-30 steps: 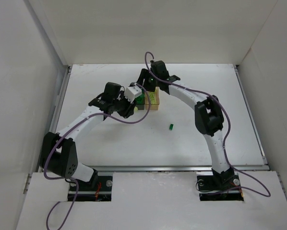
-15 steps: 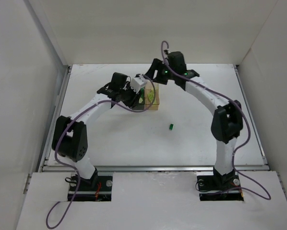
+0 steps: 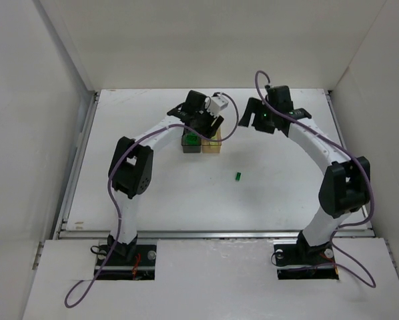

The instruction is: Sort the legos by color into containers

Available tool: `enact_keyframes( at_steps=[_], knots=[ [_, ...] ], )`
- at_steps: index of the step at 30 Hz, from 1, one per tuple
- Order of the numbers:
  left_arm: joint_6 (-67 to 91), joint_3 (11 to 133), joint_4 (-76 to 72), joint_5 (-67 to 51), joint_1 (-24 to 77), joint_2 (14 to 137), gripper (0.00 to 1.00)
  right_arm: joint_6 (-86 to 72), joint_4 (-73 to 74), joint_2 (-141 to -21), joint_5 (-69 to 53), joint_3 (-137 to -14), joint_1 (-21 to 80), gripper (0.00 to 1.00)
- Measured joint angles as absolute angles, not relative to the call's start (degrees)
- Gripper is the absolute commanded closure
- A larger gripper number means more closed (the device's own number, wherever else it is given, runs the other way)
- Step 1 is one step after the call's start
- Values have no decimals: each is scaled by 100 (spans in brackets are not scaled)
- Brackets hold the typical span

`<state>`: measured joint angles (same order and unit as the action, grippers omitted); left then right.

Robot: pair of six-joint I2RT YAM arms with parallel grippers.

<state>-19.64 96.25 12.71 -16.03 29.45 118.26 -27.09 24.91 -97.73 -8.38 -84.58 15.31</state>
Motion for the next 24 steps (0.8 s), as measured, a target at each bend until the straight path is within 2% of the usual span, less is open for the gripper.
enact_keyframes(
  at_steps=[1, 2, 8, 13, 17, 24],
  knots=[
    [-1920, 9673, 1286, -1559, 2971, 11883, 31, -2655, 2657, -9769, -781, -8313, 1599, 13],
    [-1879, 9703, 1304, -1514, 2993, 11920, 30, -2606, 2781, -9738, -716, -8145, 1660, 11],
    [-1747, 9762, 1455, -1286, 3026, 11942, 26, -2432, 3347, -9404, -392, -7393, 2137, 11],
    [-1483, 9638, 1640, -1009, 2995, 11740, 26, -2440, 3378, -9314, -296, -6873, 2563, 16],
    [-1133, 9109, 1828, -727, 2814, 10971, 26, -2504, 3395, -9439, -274, -6613, 2657, 25],
    [-845, 8329, 1903, -19, 2187, 9577, 26, -2530, 3223, -9939, -250, -6600, 2696, 31]
  ],
)
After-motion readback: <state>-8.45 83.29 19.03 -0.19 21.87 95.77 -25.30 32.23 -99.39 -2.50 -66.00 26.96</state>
